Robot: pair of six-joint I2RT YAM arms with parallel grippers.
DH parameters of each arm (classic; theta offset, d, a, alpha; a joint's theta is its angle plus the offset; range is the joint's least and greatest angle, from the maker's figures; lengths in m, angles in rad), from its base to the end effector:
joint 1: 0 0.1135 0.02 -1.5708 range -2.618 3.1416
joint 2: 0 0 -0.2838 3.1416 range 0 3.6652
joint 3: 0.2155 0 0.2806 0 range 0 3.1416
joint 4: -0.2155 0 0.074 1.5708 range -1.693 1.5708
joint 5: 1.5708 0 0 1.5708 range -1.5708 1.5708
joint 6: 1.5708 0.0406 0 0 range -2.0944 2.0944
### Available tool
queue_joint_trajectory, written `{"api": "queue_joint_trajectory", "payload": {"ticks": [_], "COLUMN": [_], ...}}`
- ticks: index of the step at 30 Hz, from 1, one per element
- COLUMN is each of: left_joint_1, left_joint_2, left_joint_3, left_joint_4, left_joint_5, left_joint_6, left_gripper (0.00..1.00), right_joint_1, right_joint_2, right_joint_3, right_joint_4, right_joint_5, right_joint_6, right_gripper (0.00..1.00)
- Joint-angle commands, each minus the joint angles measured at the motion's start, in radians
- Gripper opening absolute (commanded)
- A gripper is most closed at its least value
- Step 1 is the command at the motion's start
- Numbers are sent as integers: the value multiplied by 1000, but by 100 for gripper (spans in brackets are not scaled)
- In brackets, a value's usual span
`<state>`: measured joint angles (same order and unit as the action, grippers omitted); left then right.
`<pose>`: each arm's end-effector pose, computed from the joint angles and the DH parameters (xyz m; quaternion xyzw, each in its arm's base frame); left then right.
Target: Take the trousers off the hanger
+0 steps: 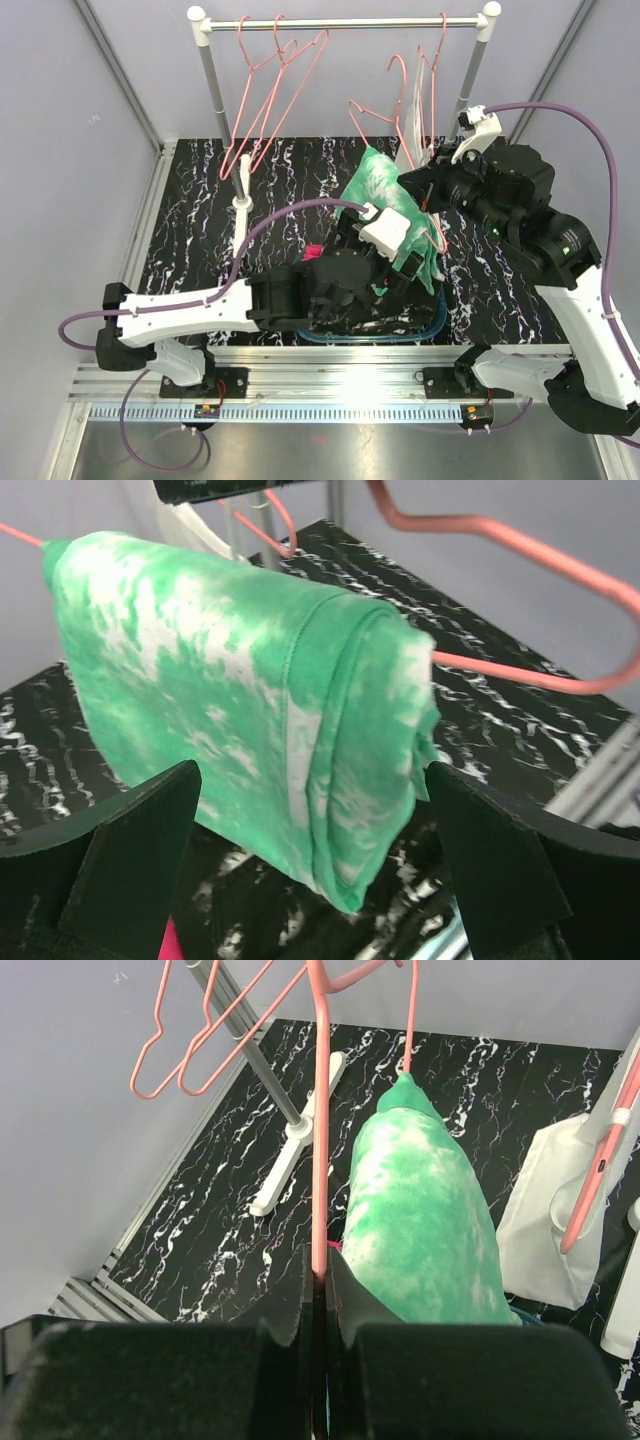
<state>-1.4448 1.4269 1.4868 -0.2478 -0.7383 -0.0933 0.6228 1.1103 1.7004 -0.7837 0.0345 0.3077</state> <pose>0.0713 -0.3453 0.4512 0.2699 0.7045 -0.2139 0.6206 0.1638 0.1159 0.5481 -0.1103 0.7642 0.2731 0.5738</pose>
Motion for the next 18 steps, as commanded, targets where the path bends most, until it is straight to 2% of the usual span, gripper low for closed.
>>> {"api": "queue_joint_trajectory", "payload": {"ticks": [1,4,12,14,15,18], "left_joint_1": [1,12,70,76,75,75], "left_joint_2": [33,52,52,49,50,50], "left_joint_3": [50,52,35,33,35,43], "left_joint_4": [113,133,183,205,209,209], "left_joint_5": [-128,-127,-115,-93,-93,-88], "left_joint_6": [66,84,111,127,132,138], "left_gripper": [99,97,74,58,34,7], "right_joint_1": [25,40,69,71,72,74], "right_joint_2": [-33,-30,-35,-32,-32,-35], "right_joint_3": [79,84,102,113,113,110], "right_joint_4": [169,178,187,190,192,195], "right_joint_5": [25,-13,-60,-73,-76,-71], "right_joint_6": [11,28,47,51,56,53], "right_gripper": [0,0,0,0,0,0]}}
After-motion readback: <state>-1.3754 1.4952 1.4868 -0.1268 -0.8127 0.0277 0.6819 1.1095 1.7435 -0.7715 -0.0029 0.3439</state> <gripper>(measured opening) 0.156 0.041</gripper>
